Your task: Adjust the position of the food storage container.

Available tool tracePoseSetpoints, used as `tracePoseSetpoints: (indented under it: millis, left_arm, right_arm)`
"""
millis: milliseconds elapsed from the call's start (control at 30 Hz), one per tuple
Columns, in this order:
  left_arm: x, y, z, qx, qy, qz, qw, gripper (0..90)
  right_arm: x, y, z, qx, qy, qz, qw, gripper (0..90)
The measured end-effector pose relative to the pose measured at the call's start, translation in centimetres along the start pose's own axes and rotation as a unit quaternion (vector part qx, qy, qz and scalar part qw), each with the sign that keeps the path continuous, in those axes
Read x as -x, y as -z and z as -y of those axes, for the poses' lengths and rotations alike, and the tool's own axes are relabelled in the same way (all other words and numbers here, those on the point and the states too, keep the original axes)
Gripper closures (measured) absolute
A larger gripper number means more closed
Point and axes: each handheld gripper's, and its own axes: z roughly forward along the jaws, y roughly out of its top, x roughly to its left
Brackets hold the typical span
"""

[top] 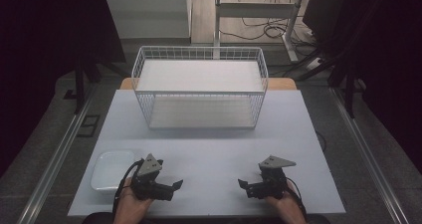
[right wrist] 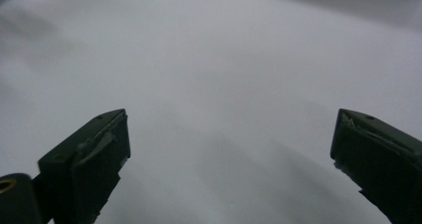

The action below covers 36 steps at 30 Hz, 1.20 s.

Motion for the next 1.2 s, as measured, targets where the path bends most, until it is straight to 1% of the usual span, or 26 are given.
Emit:
tracePoseSetpoints:
  millis: [33, 67, 100, 133, 167, 200, 233, 333, 367, 467, 667, 767, 800, 833, 867, 900, 933, 967, 1000, 1033, 1067, 1133, 1167, 1200]
  left_arm:
    - [-0.1, -0.1, 0.1, -0.004, 0.001, 0.003, 1.0, 4.3]
    - [-0.2, -0.1, 0.2, -0.006, -0.002, -0.002, 1.0, 4.0]
    - [-0.2, -0.2, 0.3, -0.006, -0.004, -0.003, 1.0, 4.0]
    - [-0.2, -0.2, 0.3, -0.006, -0.004, -0.003, 1.0, 4.1]
    - [-0.2, -0.3, 0.4, -0.008, -0.005, 0.013, 0.9999, 3.9]
    - [-0.1, -0.4, 0.4, -0.01, -0.007, 0.017, 0.9998, 3.6]
    - [0.0, -0.4, 0.4, -0.012, -0.011, 0.019, 0.9997, 3.6]
    - [0.1, -0.6, 0.3, -0.02, -0.019, 0.016, 0.9995, 3.0]
    - [0.1, -0.6, 0.3, -0.021, -0.017, 0.019, 0.9995, 2.9]
    - [-0.1, -0.5, 0.3, -0.02, -0.012, 0.018, 0.9996, 2.4]
    - [-0.3, -0.1, 0.1, -0.017, -0.012, 0.026, 0.9995, 1.7]
    - [-0.5, 0.6, -0.4, -0.007, -0.013, 0.04, 0.9991, 1.6]
    - [-0.6, 0.9, -0.6, -0.004, -0.013, 0.041, 0.9991, 2.0]
    - [-0.7, 1.3, -0.7, -0.002, -0.015, 0.036, 0.9992, 2.6]
    - [-0.7, 1.3, -0.7, -0.002, -0.015, 0.036, 0.9992, 3.7]
    - [-0.8, 1.7, -0.9, 0.001, -0.016, 0.025, 0.9996, 6.1]
    - [-1.2, 2.7, -1.2, 0.003, -0.022, 0.0, 0.9998, 9.0]
    - [-1.2, 2.7, -1.2, 0.003, -0.022, 0.0, 0.9998, 13.9]
    - [-1.8, 3.9, -1.2, 0.007, -0.023, -0.028, 0.9993, 19.7]
    - [-1.8, 3.9, -1.2, 0.007, -0.023, -0.028, 0.9993, 26.9]
    - [-2.6, 5.2, -1.1, 0.018, -0.014, -0.038, 0.999, 35.1]
    - [-3.5, 6.5, -0.9, 0.026, -0.002, -0.05, 0.9984, 45.7]
    - [-3.5, 6.5, -0.9, 0.026, -0.002, -0.05, 0.9984, 53.0]
    - [-4.4, 7.6, -0.6, 0.033, 0.011, -0.065, 0.9973, 57.6]
  right_arm:
    - [0.1, 0.2, -0.1, 0.014, -0.008, -0.004, 0.9999, 0.7]
    - [0.2, 0.3, -0.3, 0.024, -0.01, -0.008, 0.9996, 0.0]
    - [0.2, 0.5, -0.3, 0.023, -0.003, -0.005, 0.9997, 0.0]
    - [0.2, 0.5, -0.3, 0.023, -0.003, -0.005, 0.9997, 0.0]
    - [0.1, 0.6, -0.3, 0.012, 0.025, 0.02, 0.9994, 0.0]
    - [0.1, 0.6, -0.2, 0.007, 0.034, 0.03, 0.999, 0.0]
    - [0.1, 0.7, -0.1, 0.004, 0.038, 0.034, 0.9987, 0.0]
    - [0.2, 0.8, -0.2, 0.007, 0.033, 0.03, 0.999, 0.0]
    - [0.2, 0.8, -0.2, 0.007, 0.033, 0.028, 0.999, 0.0]
    - [0.1, 0.8, -0.3, 0.008, 0.038, 0.027, 0.9989, 0.0]
    - [0.1, 1.0, -0.3, 0.008, 0.036, 0.025, 0.999, 0.0]
    - [0.2, 1.0, -0.4, 0.007, 0.034, 0.028, 0.999, 0.0]
    - [0.2, 1.1, -0.4, 0.006, 0.035, 0.028, 0.999, 0.0]
    - [0.2, 1.0, -0.4, 0.006, 0.035, 0.029, 0.9989, 0.0]
    - [0.2, 1.0, -0.4, 0.006, 0.035, 0.029, 0.9989, 0.0]
    - [0.1, 1.0, -0.4, 0.005, 0.036, 0.029, 0.9989, 0.0]
    - [0.1, 1.0, -0.4, 0.005, 0.038, 0.03, 0.9988, 0.0]
    - [0.1, 1.0, -0.4, 0.005, 0.038, 0.03, 0.9988, 0.0]
    - [0.1, 1.0, -0.4, 0.003, 0.041, 0.031, 0.9987, 0.0]
    - [0.0, 1.0, -0.4, 0.001, 0.042, 0.033, 0.9986, 0.0]
    - [0.0, 0.9, -0.4, 0.0, 0.042, 0.034, 0.9985, 0.0]
    - [0.0, 0.9, -0.4, -0.002, 0.043, 0.035, 0.9985, 0.0]
    - [0.0, 0.9, -0.4, -0.002, 0.043, 0.035, 0.9985, 0.0]
    - [0.0, 0.9, -0.5, -0.001, 0.046, 0.036, 0.9983, 0.0]
